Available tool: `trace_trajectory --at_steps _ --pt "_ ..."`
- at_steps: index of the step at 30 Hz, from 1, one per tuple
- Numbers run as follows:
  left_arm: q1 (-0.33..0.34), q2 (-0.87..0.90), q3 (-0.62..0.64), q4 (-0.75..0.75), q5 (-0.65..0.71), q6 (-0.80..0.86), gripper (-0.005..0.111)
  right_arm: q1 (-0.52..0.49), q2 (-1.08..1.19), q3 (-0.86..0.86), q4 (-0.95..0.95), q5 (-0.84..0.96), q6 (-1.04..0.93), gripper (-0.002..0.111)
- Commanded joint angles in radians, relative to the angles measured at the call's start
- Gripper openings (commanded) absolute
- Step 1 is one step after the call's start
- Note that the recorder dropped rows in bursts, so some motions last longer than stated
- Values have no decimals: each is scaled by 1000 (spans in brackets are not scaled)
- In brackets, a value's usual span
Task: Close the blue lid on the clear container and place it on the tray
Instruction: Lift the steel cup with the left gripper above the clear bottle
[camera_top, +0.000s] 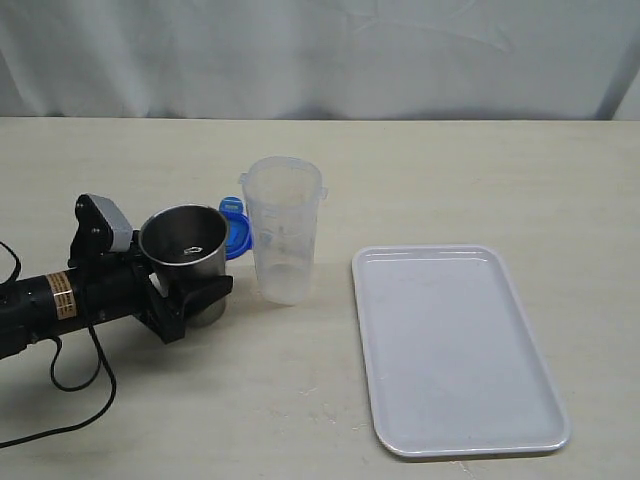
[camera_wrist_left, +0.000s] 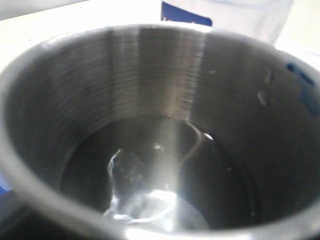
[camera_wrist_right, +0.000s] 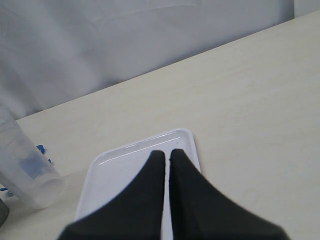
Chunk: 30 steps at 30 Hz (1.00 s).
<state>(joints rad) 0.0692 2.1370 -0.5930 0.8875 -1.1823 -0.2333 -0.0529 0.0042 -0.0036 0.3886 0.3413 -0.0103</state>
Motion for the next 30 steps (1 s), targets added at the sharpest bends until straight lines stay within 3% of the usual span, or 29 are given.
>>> trace_trajectory --at_steps 1,11,21,30 --pt "-1 -28 -2 -36 -39 0 0 -3 -4 4 1 2 1 4" --pt "-1 -157 -2 -57 -39 0 0 -3 -4 4 1 2 1 4" --pt "1 -277 -21 -198 -39 -69 0 -3 -4 4 1 2 1 4" --pt "-1 -357 -163 -175 243 -255 0 -3 -4 4 1 2 1 4"
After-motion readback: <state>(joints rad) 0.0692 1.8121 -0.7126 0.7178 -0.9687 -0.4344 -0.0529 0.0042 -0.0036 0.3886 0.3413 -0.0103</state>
